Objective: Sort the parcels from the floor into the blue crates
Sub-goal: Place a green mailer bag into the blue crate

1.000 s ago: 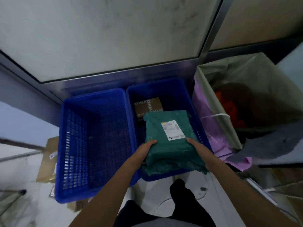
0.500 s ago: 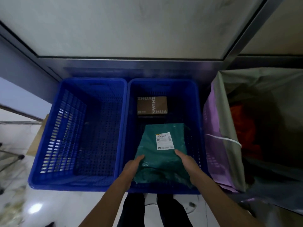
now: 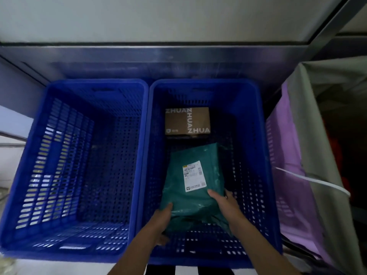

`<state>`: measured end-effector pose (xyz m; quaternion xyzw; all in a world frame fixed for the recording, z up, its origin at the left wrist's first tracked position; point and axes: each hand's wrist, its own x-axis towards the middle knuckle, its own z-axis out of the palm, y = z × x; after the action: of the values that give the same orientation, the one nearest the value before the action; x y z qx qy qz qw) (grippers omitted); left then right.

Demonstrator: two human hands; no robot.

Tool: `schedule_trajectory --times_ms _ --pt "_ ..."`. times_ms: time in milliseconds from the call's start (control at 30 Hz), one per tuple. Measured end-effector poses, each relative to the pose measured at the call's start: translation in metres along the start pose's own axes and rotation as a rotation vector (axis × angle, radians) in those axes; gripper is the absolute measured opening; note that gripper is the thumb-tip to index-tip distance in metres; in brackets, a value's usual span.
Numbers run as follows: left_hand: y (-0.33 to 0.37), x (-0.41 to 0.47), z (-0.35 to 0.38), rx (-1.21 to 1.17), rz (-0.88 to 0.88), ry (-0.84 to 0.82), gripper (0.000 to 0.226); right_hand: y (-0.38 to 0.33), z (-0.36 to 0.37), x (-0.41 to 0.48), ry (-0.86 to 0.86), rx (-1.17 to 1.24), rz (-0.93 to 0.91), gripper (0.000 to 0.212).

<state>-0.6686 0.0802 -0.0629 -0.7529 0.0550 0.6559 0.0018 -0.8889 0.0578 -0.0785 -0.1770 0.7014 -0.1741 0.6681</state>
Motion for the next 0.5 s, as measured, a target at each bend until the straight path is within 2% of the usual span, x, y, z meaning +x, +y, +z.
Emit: schedule_trajectory --times_ms 133,233,300,500 --pt "0.008 0.021 0.007 -0.054 -0.095 0.016 0.079 0.014 0.010 0.021 -0.001 0.032 -0.010 0.066" --pt "0.009 0.041 0.016 -0.171 0.003 0.102 0.078 0.019 0.011 0.039 -0.028 0.068 -0.009 0.063" --pt "0.013 0.052 0.020 -0.227 0.037 0.104 0.078 0.018 0.011 0.053 -0.044 0.056 -0.013 0.063" --pt "0.025 0.077 0.023 -0.276 0.028 0.089 0.069 0.004 0.005 0.077 -0.080 0.000 -0.039 0.065"
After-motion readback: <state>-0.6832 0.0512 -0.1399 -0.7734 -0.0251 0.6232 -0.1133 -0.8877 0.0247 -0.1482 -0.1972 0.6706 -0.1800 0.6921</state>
